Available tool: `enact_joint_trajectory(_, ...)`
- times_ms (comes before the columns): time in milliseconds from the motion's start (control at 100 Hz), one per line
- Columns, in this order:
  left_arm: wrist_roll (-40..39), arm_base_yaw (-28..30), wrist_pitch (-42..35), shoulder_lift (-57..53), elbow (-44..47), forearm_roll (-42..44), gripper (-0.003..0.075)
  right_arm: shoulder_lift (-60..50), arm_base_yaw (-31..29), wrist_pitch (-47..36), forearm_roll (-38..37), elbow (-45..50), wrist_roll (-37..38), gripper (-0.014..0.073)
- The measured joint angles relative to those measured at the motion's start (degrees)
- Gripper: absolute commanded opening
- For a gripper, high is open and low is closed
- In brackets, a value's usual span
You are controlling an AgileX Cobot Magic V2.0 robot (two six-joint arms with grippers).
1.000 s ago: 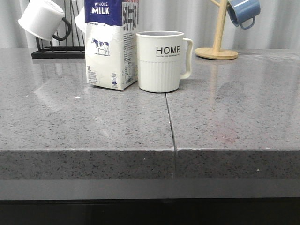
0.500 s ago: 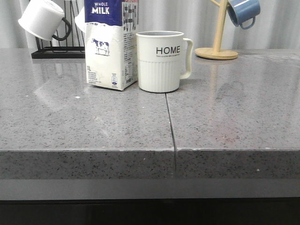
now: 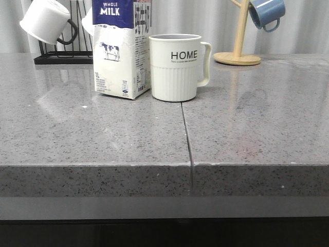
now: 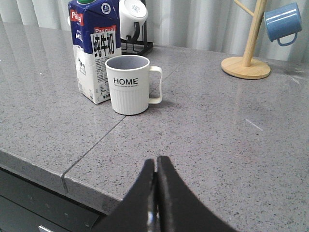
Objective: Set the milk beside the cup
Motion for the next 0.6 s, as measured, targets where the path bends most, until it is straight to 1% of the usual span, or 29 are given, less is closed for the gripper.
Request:
enact_joint_trajectory(110,2.9,0.0,3.4,-4.9,1.1,-3.0,-0.0020,0.0,0.0,0.0,0.0,0.0,0.0,-0.0065)
enact_joint_trajectory(230,3.8,0.0,4.6,-9.0,1.1,-3.7,-0.0020,0.0,0.0,0.0,0.0,0.0,0.0,-0.0065)
enact_joint_trajectory(350,4.1,0.0,7.4,-9.0,1.1,-3.7,-0.0020,0.0,0.0,0.0,0.0,0.0,0.0,-0.0065)
enact_joint_trajectory(600,4.3,0.0,7.8,-9.0,1.1,-3.7,-0.0020,0.0,0.0,0.0,0.0,0.0,0.0,-0.0065)
